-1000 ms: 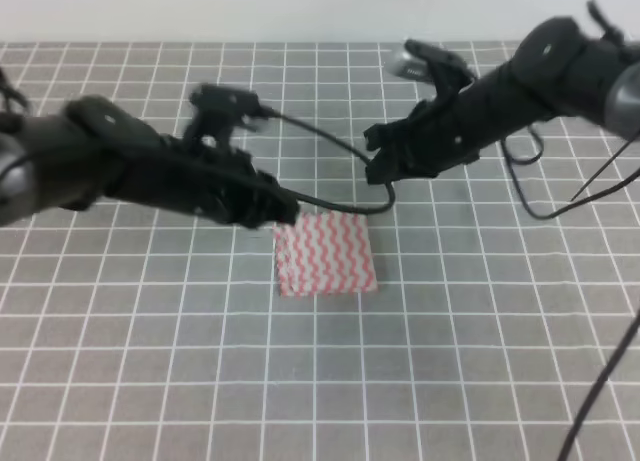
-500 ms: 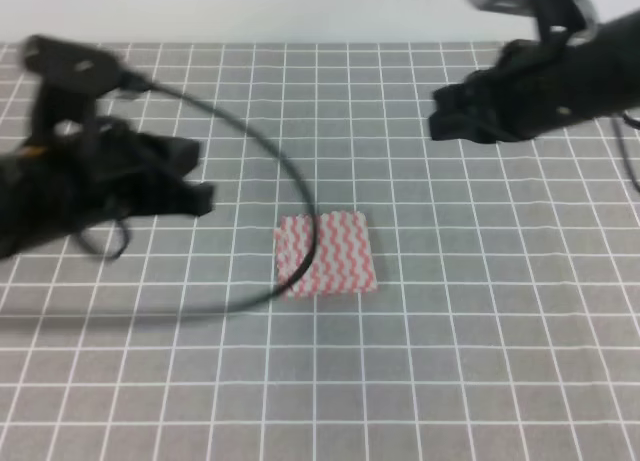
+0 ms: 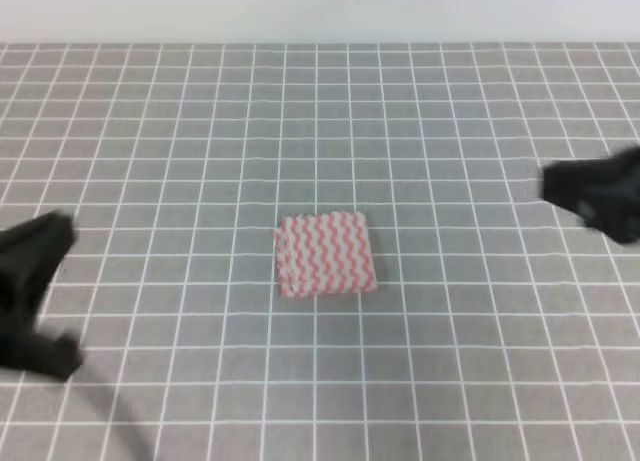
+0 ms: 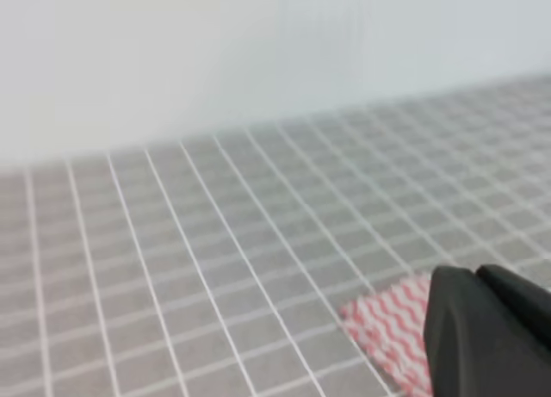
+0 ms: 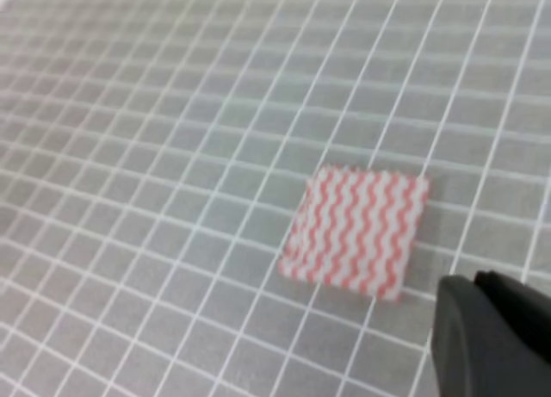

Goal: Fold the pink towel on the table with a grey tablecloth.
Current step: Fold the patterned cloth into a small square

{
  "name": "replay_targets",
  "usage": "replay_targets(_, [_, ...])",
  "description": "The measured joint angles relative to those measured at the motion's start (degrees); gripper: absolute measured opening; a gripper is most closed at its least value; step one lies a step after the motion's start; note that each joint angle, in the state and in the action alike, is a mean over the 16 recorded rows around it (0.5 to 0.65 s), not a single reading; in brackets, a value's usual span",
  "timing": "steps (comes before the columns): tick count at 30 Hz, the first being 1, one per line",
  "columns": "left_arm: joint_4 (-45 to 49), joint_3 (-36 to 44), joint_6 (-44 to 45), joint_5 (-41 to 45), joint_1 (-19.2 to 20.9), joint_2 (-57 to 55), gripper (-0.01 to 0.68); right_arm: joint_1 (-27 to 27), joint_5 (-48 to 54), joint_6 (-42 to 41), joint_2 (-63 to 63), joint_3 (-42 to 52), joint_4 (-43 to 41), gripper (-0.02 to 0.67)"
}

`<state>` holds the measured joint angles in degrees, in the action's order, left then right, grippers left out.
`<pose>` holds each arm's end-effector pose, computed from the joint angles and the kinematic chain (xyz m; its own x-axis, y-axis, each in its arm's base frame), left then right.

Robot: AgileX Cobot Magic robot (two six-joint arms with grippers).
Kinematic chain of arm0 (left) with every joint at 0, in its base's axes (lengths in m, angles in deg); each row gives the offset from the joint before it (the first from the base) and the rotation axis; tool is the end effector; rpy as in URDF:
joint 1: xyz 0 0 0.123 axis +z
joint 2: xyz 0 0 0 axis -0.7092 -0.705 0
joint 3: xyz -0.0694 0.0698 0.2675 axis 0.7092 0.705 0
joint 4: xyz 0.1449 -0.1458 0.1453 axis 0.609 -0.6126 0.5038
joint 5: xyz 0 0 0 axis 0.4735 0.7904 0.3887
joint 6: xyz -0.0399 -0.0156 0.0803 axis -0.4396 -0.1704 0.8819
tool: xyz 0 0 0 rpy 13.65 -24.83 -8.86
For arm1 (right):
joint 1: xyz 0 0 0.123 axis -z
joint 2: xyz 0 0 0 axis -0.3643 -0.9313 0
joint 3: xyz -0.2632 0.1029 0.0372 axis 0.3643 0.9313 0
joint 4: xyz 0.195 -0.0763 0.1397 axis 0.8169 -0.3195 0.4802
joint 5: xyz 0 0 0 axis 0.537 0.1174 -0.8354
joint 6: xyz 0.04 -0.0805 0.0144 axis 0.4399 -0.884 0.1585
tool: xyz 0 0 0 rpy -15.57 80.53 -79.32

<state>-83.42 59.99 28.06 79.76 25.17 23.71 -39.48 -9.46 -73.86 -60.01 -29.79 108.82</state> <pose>0.1320 -0.0568 0.3090 -0.1528 0.0564 -0.9866 0.4227 0.9061 -0.0137 0.1956 0.0964 0.3581 -0.5972 0.0232 -0.8017 -0.4491 0.8185 0.3583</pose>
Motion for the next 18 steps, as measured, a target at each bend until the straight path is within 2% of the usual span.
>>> replay_targets(10, [0.2, 12.0, 2.2, 0.8, 0.0, 26.7, -0.003, 0.0, -9.2, -1.8, 22.9, 17.5, 0.4, -0.015])
replay_targets(18, [0.5, 17.8, 3.0, 2.7, 0.0, 38.1, -0.004, 0.1, -17.0, -4.1, 36.6, 28.9, 1.2, -0.015])
